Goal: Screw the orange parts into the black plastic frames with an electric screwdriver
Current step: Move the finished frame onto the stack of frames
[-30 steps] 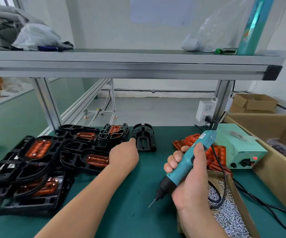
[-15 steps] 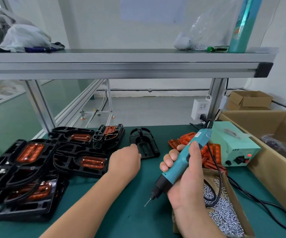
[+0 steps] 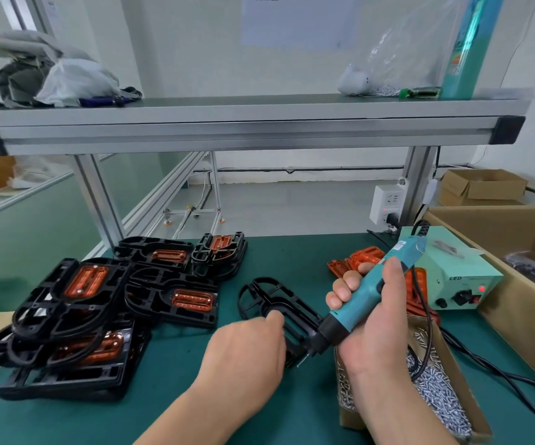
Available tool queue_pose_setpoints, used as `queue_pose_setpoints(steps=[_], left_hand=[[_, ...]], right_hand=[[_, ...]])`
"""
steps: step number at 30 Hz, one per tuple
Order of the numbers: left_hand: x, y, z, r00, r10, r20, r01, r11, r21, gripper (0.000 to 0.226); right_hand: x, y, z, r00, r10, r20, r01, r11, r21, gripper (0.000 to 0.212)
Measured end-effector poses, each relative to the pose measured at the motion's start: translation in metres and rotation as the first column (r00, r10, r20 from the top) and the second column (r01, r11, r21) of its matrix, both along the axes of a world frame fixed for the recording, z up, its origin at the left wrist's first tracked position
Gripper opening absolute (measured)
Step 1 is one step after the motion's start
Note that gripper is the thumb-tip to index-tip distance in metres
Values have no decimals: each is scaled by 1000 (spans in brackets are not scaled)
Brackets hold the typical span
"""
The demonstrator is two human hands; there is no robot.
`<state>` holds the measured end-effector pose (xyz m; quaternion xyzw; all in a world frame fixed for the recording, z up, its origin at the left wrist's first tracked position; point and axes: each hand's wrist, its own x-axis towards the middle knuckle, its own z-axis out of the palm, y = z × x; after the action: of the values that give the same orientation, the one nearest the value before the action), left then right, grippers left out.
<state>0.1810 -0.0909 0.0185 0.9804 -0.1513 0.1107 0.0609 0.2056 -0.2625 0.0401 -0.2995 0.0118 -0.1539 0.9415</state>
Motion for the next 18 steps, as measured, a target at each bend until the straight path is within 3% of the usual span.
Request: queue_pose_setpoints(steps=[6,18], left_hand=[[16,30,11,998,-3,-55,8,996,88,47],[-9,32,20,963,-142,-230,174,977,122,38]], right_hand=[[0,-1,-1,1000,-3,-24,3,1000,7,36],[4,-7,-5,1000,3,1,-3,1000,-3,37]])
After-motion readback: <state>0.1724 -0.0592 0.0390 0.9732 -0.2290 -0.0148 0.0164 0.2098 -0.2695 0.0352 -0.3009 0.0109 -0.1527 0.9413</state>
